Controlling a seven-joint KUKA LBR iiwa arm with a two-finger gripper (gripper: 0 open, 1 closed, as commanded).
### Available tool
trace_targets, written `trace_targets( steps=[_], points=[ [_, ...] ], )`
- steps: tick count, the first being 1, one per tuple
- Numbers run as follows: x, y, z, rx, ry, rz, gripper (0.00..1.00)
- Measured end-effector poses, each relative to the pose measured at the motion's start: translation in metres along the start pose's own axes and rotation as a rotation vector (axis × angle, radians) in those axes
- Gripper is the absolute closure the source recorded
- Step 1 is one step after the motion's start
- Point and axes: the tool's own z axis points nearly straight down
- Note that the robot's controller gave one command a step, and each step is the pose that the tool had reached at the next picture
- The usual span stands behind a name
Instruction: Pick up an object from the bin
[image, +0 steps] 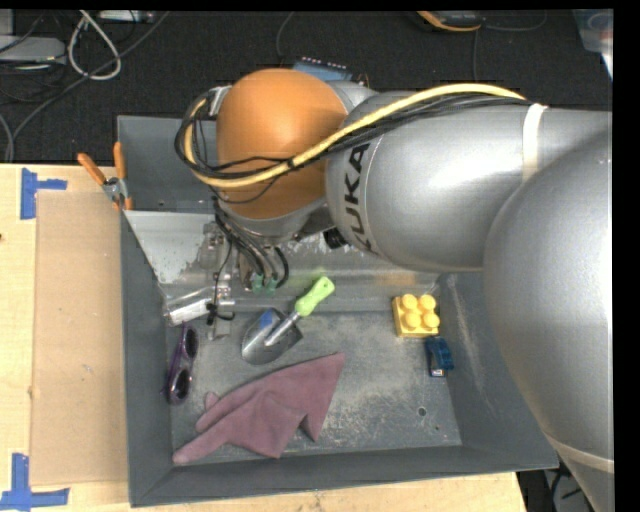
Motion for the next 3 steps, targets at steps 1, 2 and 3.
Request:
trace_targets(
  steps=[1,2,3],
  points=[
    [-0.002,-0.002,-0.006,-0.002,-0.008,0.007,0.0],
    [0.061,-0.009,0.077,-0.001,-0.007,-0.271,0.0],
    [0.068,-0.013,0.078,-0.001,-0.011,-0.407,0.0]
  ],
)
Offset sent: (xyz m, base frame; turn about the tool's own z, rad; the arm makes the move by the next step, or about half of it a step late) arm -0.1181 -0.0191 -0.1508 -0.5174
